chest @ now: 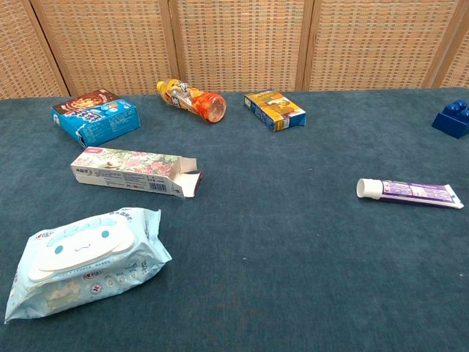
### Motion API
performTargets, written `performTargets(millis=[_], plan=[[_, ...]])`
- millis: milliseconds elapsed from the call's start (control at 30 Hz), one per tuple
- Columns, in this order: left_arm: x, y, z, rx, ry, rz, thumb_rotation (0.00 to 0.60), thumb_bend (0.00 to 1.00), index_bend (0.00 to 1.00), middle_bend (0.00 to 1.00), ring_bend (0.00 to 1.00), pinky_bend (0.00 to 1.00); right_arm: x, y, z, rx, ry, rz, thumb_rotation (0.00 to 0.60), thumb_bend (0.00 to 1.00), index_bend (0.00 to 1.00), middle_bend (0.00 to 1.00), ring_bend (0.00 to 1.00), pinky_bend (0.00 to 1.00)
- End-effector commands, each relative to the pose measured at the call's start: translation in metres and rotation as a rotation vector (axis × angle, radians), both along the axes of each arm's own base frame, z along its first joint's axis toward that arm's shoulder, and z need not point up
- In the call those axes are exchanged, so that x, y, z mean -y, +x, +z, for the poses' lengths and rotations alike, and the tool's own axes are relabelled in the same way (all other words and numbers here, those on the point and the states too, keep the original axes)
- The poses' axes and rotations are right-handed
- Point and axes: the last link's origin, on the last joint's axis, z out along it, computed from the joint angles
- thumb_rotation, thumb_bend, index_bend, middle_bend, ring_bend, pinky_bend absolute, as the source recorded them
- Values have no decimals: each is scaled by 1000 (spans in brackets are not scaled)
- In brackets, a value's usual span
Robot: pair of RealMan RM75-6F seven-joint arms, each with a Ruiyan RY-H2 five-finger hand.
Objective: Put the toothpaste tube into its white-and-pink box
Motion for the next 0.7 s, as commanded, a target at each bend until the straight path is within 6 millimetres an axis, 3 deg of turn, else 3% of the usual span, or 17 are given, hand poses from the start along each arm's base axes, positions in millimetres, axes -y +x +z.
performTargets(millis=[33,167,367,500,700], plan=[[-1,0,-1,-2,-2,0,600,173,0,0,0,0,3,3,-4,12,25,19,600,0,0,0,0,0],[-7,-5,-2,-9,-6,14,600,173,0,0,0,0,22,9,-17,31,119,56,600,0,0,0,0,0],[-18,-8,-6,-13,-3,32,600,173,0,0,0,0,89,20,-42,77,285,7,600,0,5,10,0,0],[-25,-11,-10,-10,-7,34,600,173,0,0,0,0,132,22,-70,176,387,-77,600,0,103,128,36,12],[-35,-17,-11,-10,-5,62,600,173,0,0,0,0,168,17,-107,172,372,-163,600,0,260,289,194,196]])
